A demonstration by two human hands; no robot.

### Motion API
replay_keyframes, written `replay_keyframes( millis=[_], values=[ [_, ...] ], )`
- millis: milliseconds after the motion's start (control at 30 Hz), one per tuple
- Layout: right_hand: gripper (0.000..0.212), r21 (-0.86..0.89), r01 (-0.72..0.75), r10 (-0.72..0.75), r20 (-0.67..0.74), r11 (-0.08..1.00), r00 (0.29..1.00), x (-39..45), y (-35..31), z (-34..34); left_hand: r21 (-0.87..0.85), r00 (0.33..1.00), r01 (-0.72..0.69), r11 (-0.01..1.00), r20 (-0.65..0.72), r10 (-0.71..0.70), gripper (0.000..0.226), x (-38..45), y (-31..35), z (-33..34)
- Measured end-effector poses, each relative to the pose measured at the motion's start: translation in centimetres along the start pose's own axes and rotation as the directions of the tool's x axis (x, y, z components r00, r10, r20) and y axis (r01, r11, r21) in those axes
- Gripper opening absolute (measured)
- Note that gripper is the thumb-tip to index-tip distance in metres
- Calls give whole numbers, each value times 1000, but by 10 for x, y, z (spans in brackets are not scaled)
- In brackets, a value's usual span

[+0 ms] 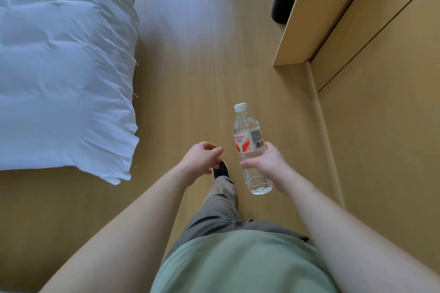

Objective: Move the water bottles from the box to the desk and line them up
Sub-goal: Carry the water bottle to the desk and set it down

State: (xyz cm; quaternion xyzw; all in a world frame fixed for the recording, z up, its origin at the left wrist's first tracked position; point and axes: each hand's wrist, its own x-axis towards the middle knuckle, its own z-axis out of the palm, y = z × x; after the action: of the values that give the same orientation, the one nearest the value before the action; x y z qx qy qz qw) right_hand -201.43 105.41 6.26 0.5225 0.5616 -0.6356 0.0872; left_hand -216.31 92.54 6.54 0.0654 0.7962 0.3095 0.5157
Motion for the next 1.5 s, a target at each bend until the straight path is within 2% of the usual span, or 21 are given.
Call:
replay_keyframes(
  millis=[300,433,767,1067,1500],
  values=[
    [56,37,-1,2,-19,999,1000,85,-119,10,36,1000,-31,999,3,31,28,96,101,-99],
    [55,53,-5,6,-32,999,999,115,-158,8,38,999,-47,998,8,47,27,128,138,-123],
    [55,44,-1,2,-20,999,1000,206,-242,-25,13,1000,-4,1000,15,4,26,212,220,-143],
    [54,31,3,-5,45,1000,999,306,-350,-84,-8,998,45,999,-39,-45,26,293,340,-159],
    [60,70,43,-44,17,997,999,408,-475,-159,30,1000,-25,999,-6,25,27,389,506,-161]
  ],
)
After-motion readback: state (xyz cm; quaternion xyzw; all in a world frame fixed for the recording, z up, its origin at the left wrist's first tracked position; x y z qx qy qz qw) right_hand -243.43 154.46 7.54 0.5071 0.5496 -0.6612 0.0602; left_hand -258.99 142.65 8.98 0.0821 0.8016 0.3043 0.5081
